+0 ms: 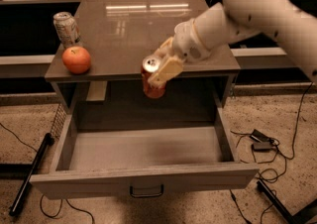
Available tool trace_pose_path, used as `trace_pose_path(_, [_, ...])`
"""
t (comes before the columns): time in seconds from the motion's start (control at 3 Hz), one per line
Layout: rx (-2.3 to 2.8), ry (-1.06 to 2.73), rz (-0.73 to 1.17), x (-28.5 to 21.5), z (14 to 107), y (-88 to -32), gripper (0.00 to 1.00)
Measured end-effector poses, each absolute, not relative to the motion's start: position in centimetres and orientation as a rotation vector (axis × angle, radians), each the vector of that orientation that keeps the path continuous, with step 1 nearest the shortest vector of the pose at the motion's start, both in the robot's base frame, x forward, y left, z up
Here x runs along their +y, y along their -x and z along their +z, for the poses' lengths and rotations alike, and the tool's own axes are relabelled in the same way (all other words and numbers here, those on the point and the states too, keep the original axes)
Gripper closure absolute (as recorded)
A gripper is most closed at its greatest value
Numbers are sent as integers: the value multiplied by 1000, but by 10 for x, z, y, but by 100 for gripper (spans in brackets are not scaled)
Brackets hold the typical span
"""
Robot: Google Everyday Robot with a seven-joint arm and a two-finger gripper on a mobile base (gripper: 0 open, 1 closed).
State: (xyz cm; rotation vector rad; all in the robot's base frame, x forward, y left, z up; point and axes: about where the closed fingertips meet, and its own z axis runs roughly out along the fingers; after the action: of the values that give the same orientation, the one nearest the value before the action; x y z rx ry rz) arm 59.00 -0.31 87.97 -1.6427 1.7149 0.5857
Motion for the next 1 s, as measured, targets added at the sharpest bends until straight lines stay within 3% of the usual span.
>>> trace_pose_path(1.0, [1806, 1573, 568, -16, 741, -579, 100])
